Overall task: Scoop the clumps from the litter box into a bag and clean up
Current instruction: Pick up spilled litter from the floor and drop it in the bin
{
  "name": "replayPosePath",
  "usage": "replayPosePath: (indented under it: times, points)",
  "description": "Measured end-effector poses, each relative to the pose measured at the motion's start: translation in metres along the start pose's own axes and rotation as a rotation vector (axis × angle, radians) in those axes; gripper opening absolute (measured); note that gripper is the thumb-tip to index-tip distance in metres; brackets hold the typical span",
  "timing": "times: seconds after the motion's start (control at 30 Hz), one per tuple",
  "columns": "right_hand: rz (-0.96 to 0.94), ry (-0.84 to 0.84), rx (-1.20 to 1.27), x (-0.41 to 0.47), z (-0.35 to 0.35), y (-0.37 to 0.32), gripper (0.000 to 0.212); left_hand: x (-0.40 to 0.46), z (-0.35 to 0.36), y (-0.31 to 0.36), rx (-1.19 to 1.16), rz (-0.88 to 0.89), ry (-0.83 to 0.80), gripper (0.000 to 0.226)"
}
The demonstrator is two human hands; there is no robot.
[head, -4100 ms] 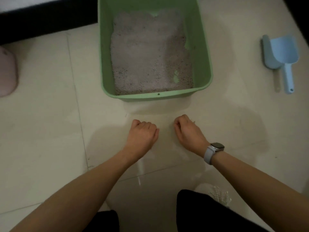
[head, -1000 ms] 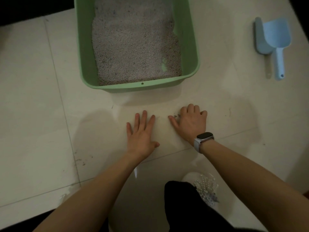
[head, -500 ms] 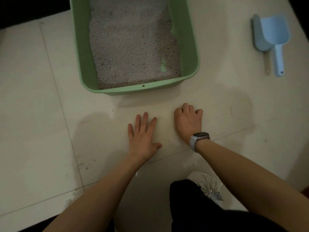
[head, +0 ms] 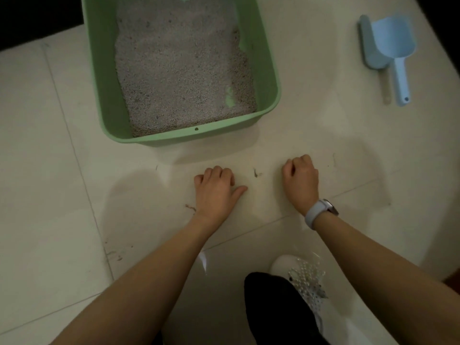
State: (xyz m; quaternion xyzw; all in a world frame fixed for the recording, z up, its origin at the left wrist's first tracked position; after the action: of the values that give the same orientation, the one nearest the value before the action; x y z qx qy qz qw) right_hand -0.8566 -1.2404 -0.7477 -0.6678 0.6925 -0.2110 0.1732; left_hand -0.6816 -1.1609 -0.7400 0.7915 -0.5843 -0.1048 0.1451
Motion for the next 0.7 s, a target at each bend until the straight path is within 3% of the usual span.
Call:
replayPosePath:
  times: [0.27,0.47,0.7]
  points:
    - [0.001,-0.047,0.071,0.004,0.006,0.007,0.027,0.034,0.019,0.044,0.368,0.480,0.097,0.053]
    - [-0.046,0.035,0.088,0.002,0.007,0.005,0.036,0.045,0.029,0.056,0.404,0.839,0.118,0.036]
    - [-0.077,0.040,0.057,0.002,0.006,0.003,0.034,0.041,0.031,0.064,0.356,0.846,0.125,0.030]
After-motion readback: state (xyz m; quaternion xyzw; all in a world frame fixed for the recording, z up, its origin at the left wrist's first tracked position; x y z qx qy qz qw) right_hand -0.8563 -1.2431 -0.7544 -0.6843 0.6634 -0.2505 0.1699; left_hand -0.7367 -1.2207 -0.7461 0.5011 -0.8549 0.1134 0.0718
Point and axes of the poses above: each hand's wrist, its own x-axis towards the middle knuckle, its own z-axis out of the palm, y = z × x, the point moved 6 cm from there along x, towards the middle knuckle, and after that the axes turned 12 degrees about y, right-handed, at the moved point
